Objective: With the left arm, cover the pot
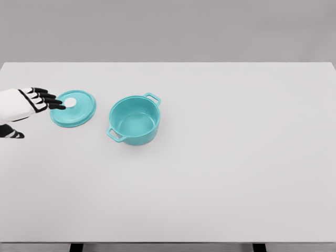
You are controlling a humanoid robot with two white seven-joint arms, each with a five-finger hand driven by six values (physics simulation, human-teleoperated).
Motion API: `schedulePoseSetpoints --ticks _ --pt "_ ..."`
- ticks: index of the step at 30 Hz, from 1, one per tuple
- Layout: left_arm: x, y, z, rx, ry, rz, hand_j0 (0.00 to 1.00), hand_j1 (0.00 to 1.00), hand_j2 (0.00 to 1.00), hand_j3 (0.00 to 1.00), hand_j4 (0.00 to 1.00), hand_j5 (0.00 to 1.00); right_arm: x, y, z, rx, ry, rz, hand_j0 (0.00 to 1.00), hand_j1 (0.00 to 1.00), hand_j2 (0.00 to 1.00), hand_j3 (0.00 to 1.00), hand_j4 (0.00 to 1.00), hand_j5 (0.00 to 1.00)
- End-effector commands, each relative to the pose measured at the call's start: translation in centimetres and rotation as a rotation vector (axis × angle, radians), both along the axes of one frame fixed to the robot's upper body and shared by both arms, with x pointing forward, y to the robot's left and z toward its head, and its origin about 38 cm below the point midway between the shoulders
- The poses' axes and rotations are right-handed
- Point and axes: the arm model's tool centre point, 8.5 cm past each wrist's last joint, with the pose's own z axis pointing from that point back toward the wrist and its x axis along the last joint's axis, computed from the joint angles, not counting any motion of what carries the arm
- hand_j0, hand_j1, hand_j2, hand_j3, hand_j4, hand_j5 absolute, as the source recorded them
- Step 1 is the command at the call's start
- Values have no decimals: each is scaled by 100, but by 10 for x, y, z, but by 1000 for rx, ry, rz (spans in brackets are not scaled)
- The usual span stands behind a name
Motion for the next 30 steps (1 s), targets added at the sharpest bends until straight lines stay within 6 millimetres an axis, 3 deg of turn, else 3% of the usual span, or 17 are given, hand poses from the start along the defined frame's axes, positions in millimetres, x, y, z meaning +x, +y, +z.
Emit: schedulePoseSetpoints --ticks 1,4,10,13,16,19,20,24,25,26,27,29,30 --pt "-1 -1 -2 2 10 -4 100 100 100 100 100 100 -1 -1 0 -3 1 -3 100 100 100 100 100 100" --pt "0 0 -2 3 12 1 100 100 100 100 100 100 -13 -1 0 -8 22 0 100 100 100 100 100 100" --pt "4 -6 -2 5 31 -9 100 100 100 100 100 100 -13 -1 0 -6 23 0 100 100 100 100 100 100" --pt "13 0 -10 -17 42 29 100 100 100 100 100 100 -13 -1 0 -6 23 0 100 100 100 100 100 100" --pt "20 -10 -8 -42 26 11 100 100 100 100 100 100 -13 -1 0 -8 22 0 100 100 100 100 100 100" --pt "34 -32 -6 -8 43 -44 100 100 100 100 100 100 -13 -1 0 -6 23 0 100 100 100 100 100 100" --pt "36 -43 -22 2 86 -43 100 100 100 100 100 100 -13 -1 0 -6 23 0 100 100 100 100 100 100" --pt "50 -35 -21 -14 87 92 100 100 100 100 100 100 -13 -1 0 -7 23 -1 100 100 100 100 100 100" --pt "60 -26 -27 -48 99 135 100 100 100 100 100 100 -13 -1 0 -6 23 0 100 100 100 100 100 100" --pt "85 -36 -30 -125 96 167 100 100 100 100 100 100 -13 -1 0 -6 23 0 100 100 100 100 100 100" --pt "104 -27 -26 -149 90 219 100 100 100 100 100 100 -13 -1 0 -8 22 0 100 100 100 100 100 100" --pt "113 -21 -21 -118 91 237 100 100 100 100 100 100 -13 -1 0 -8 22 0 100 100 100 100 100 100" --pt "107 -10 -25 -61 109 243 100 100 100 100 100 100 -13 -1 0 -8 22 0 100 100 100 100 100 100"
